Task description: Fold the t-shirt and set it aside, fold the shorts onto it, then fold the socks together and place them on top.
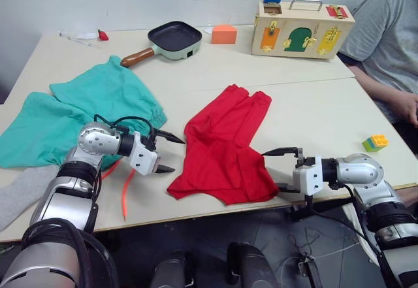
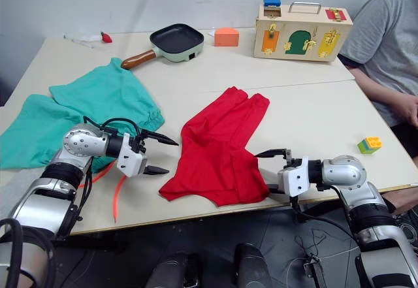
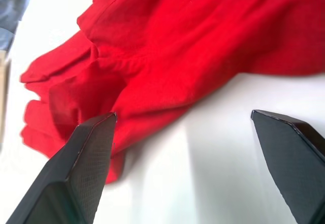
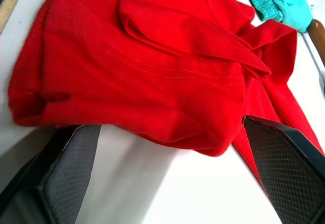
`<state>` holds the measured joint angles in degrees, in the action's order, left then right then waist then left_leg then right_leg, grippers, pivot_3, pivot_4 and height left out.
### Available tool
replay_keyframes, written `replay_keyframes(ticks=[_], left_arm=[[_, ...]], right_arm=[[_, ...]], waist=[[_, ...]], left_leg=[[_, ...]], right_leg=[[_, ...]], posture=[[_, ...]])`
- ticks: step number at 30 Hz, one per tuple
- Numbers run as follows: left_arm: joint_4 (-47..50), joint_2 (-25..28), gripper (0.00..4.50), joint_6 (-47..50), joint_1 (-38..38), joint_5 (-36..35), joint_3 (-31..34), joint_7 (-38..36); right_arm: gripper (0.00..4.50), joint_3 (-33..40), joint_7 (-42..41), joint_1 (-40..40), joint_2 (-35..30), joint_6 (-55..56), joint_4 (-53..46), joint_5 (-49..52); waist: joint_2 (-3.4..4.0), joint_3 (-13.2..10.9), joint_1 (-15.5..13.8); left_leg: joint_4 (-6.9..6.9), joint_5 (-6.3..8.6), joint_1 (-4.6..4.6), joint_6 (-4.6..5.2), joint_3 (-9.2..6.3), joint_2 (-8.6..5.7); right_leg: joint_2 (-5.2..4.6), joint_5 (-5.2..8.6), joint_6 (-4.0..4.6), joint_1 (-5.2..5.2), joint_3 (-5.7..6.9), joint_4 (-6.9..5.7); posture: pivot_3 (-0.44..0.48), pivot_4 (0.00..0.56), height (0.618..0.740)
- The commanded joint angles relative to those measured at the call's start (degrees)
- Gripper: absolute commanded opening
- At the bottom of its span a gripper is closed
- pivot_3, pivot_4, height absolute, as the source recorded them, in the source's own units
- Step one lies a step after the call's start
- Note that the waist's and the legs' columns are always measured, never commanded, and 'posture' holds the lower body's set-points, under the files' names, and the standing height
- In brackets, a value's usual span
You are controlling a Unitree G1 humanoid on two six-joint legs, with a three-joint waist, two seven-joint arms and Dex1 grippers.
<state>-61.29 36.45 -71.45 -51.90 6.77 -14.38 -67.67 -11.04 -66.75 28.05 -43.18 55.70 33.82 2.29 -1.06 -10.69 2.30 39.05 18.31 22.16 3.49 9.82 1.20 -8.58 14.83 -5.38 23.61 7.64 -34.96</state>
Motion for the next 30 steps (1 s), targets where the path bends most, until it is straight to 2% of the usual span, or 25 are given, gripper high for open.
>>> replay_keyframes(ticks=[1, 5, 11, 14, 17, 23, 25, 26, 30], left_arm=[[-1.0, -0.8, 4.47, -1.6, 1.1, 3.4, -3.3, 1.0], [1.6, -5.1, 4.47, -1.8, 3.2, 0.5, -5.9, -0.2], [3.5, -8.2, 4.47, 0.3, 5.4, -3.2, -8.0, -2.5], [5.1, -9.2, 3.89, 2.3, 6.8, -6.6, -8.9, -5.6], [7.7, -9.3, 2.88, 5.4, 8.5, -11.0, -8.8, -9.2], [18.2, -7.8, 0.83, 17.5, 13.8, -21.9, -6.6, -16.9], [22.7, -7.0, 0.17, 21.3, 15.7, -24.2, -5.8, -18.1], [25.0, -6.7, 0.05, 23.1, 16.7, -25.1, -5.4, -18.3], [34.4, -4.5, 0.05, 29.7, 21.2, -27.4, -4.0, -18.6]], right_arm=[[4.5, -2.8, -0.5, -1.8, 0.2, 0.5, -0.6, -1.7], [4.5, -4.5, 0.3, -0.5, 3.1, 0.5, -1.4, -2.4], [4.5, -6.4, 0.1, 1.3, 5.1, 0.2, -0.3, -2.9], [3.92, -7.2, -0.7, 1.7, 5.4, 0.1, -0.3, -1.6], [2.82, -7.5, -1.8, 1.2, 4.8, -0.3, -1.8, 0.3], [0.6, -6.8, -4.9, -1.7, 2.2, -3.3, -8.3, 6.6], [0.0, -5.9, -5.3, -3.2, 1.2, -5.3, -11.3, 8.6], [0.0, -5.4, -5.5, -4.1, 0.5, -6.6, -12.9, 9.8], [0.0, -3.4, -7.1, -8.5, -3.7, -11.5, -19.5, 14.2]], waist=[[0.01, 0.0, -0.3], [0.28, 0.4, -0.6], [0.62, 0.6, -0.5], [0.62, 0.6, -0.5], [0.62, 0.6, -0.5], [0.74, 0.5, -0.5], [0.77, 0.5, -0.5], [0.8, 0.5, -0.5], [0.83, 0.4, -0.6]], left_leg=[[0.0, 0.0, -0.02, 0.0, 0.0, 0.0], [0.0, 0.02, -0.03, -0.03, 0.0, 0.02], [0.0, -0.08, -0.03, 0.31, 0.01, 0.01], [0.0, -0.08, -0.03, 0.31, 0.01, 0.02], [0.0, -0.07, -0.02, 0.34, 0.01, 0.02], [0.01, -0.06, 0.08, 0.39, 0.01, 0.02], [0.03, -0.05, 0.1, 0.41, 0.01, 0.01], [0.03, -0.05, 0.11, 0.41, 0.01, 0.02], [0.03, -0.05, 0.14, 0.4, -0.02, 0.03]], right_leg=[[0.0, 0.0, 0.0, 0.0, 0.0, 0.0], [0.02, 0.0, 0.0, -0.01, 0.0, -0.01], [0.04, 0.0, 0.0, -0.04, 0.02, 0.03], [0.06, 0.0, 0.0, -0.04, 0.04, 0.04], [0.06, 0.0, 0.0, -0.04, 0.04, 0.06], [0.06, 0.01, 0.01, 0.02, 0.05, 0.13], [0.04, 0.01, 0.01, 0.02, 0.04, 0.15], [0.05, 0.01, 0.01, 0.02, 0.03, 0.17], [0.05, 0.01, 0.01, 0.05, 0.04, 0.17]], posture=[[0.0, 0.15, 0.74], [0.0, 0.15, 0.74], [0.0, 0.15, 0.74], [0.0, 0.15, 0.74], [0.0, 0.15, 0.74], [0.0, 0.15, 0.74], [0.0, 0.15, 0.74], [0.0, 0.15, 0.74], [0.0, 0.15, 0.74]])
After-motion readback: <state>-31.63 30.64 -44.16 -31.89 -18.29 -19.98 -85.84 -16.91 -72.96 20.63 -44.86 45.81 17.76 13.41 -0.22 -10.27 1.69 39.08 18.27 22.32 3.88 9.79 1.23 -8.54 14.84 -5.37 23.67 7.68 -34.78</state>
